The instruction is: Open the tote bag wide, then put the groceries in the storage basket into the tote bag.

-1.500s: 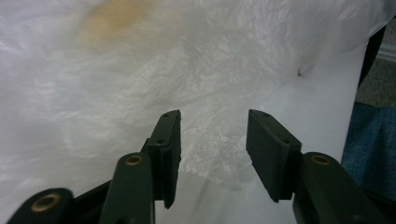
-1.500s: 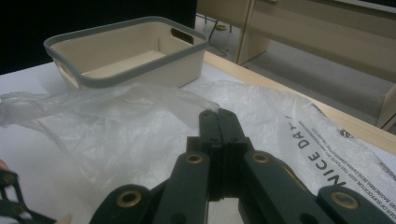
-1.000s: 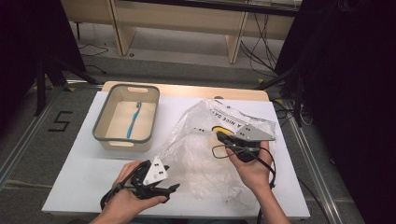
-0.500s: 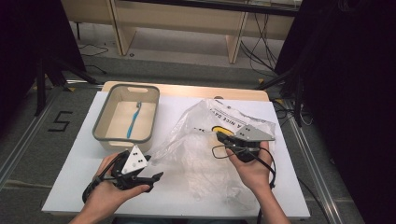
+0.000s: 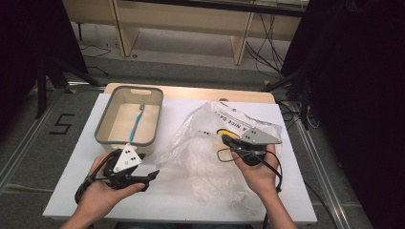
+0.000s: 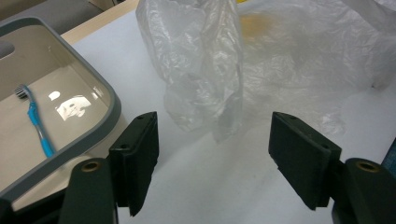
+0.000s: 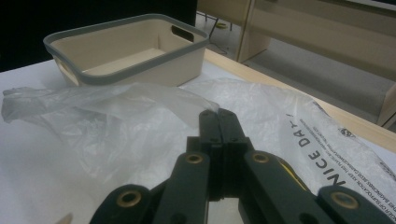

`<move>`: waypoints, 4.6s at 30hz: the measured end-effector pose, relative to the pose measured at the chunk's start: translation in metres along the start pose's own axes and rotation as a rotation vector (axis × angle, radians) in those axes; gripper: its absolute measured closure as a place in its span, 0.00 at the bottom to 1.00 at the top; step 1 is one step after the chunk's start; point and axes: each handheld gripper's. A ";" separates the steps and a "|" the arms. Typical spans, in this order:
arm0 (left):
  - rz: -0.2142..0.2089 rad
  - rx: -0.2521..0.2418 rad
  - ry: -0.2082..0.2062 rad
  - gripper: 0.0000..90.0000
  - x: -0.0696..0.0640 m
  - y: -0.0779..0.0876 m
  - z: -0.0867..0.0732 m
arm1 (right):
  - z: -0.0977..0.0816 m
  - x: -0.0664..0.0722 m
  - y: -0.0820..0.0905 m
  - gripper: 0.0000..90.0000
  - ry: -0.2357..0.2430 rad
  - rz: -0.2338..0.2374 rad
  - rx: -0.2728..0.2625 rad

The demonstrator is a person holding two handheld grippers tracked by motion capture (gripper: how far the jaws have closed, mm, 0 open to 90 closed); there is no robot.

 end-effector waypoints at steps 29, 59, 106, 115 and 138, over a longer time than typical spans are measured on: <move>0.070 0.035 0.065 0.33 0.030 0.007 -0.009 | 0.001 0.003 -0.001 1.00 0.004 0.004 0.004; 0.138 0.049 0.105 0.32 0.065 0.003 -0.006 | 0.000 0.004 -0.002 1.00 0.006 0.005 0.003; 0.218 0.071 0.212 0.32 0.128 -0.032 0.026 | -0.003 0.003 -0.002 1.00 -0.002 0.016 0.004; 0.222 0.123 0.258 0.33 0.154 -0.051 0.030 | -0.003 0.003 -0.004 1.00 -0.002 0.013 0.013; 0.254 0.309 0.350 0.36 0.203 -0.120 0.039 | -0.005 0.004 -0.004 1.00 -0.005 0.015 0.020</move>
Point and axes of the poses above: each handheld gripper's, and its own axes: y roughly backward along the jaws, z roughly out of its top, x roughly to its left, and after that the axes turned 3 degrees about -z, right-handed
